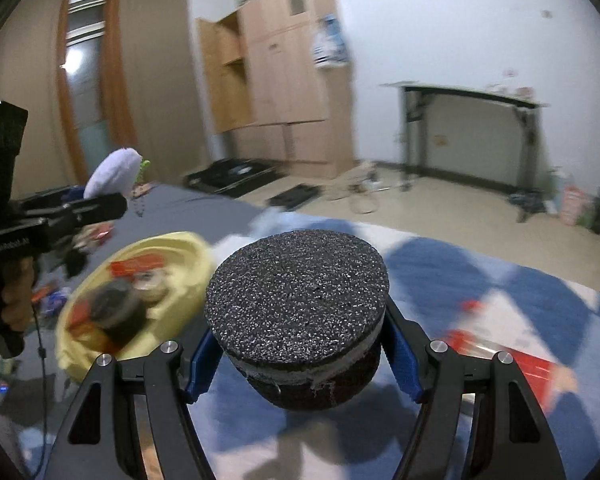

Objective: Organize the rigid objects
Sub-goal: 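Carry plush and foam cylinder to the yellow basin and release them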

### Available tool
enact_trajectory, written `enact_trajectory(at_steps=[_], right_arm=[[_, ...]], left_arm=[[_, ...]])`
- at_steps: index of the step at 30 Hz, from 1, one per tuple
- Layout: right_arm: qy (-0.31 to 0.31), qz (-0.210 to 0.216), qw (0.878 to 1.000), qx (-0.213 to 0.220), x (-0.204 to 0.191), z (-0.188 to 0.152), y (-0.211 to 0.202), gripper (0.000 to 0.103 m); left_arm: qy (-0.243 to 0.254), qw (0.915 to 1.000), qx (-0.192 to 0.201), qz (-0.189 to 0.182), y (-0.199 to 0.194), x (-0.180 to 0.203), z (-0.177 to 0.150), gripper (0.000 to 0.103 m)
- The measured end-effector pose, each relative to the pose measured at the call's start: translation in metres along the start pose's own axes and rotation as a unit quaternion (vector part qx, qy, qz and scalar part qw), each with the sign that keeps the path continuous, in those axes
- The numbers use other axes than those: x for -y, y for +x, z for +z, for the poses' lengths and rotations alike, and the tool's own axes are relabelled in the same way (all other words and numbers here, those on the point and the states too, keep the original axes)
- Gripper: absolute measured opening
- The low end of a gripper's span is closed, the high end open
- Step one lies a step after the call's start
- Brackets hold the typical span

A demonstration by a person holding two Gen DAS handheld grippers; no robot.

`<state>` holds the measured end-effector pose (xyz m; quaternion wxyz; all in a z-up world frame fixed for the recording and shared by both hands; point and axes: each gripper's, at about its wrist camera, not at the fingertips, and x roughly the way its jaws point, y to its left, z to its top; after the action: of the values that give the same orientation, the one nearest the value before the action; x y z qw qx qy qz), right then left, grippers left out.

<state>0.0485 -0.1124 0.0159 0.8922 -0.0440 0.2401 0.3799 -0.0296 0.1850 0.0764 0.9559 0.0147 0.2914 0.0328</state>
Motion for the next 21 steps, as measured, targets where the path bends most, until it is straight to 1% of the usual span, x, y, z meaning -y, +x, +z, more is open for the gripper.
enact_trajectory(at_steps=[3, 4, 6, 7, 11, 12, 13, 15, 17, 18, 21], right_arm=[[-0.017, 0.048, 0.999, -0.019, -0.031, 0.019, 0.027, 0.071], [-0.017, 0.067, 0.997, -0.032, -0.040, 0.027, 0.040, 0.071], [-0.005, 0.096, 0.994, -0.054, -0.049, 0.038, 0.062, 0.071], [0.001, 0.109, 0.992, -0.066, -0.054, 0.043, 0.074, 0.071], [0.003, 0.142, 0.983, -0.116, -0.070, 0.058, 0.130, 0.071], [0.006, 0.146, 0.980, -0.139, -0.073, 0.058, 0.149, 0.071], [0.010, 0.146, 0.979, -0.142, -0.075, 0.058, 0.158, 0.071], [-0.002, 0.148, 0.978, -0.146, -0.079, 0.058, 0.173, 0.071], [-0.012, 0.142, 0.979, -0.148, -0.078, 0.059, 0.182, 0.071], [-0.005, 0.145, 0.977, -0.158, -0.074, 0.058, 0.189, 0.071], [-0.015, 0.141, 0.978, -0.154, -0.079, 0.066, 0.191, 0.072]], left_arm=[[-0.015, 0.9995, -0.009, 0.026, -0.003, -0.028, -0.012, 0.052], [-0.018, 0.9990, -0.018, 0.036, 0.000, -0.039, -0.016, 0.052], [-0.029, 0.9981, -0.031, 0.045, 0.005, -0.050, -0.026, 0.053], [-0.036, 0.9973, -0.044, 0.046, 0.012, -0.058, -0.032, 0.052], [-0.045, 0.9951, -0.068, 0.056, 0.036, -0.078, -0.049, 0.052], [-0.051, 0.9938, -0.083, 0.053, 0.045, -0.082, -0.052, 0.052], [-0.059, 0.9923, -0.097, 0.050, 0.050, -0.088, -0.056, 0.052], [-0.071, 0.9884, -0.126, 0.047, 0.064, -0.095, -0.063, 0.052], [-0.080, 0.9850, -0.147, 0.044, 0.076, -0.099, -0.068, 0.053], [-0.087, 0.9832, -0.155, 0.042, 0.081, -0.100, -0.070, 0.053], [-0.094, 0.9830, -0.151, 0.045, 0.082, -0.098, -0.069, 0.054]])
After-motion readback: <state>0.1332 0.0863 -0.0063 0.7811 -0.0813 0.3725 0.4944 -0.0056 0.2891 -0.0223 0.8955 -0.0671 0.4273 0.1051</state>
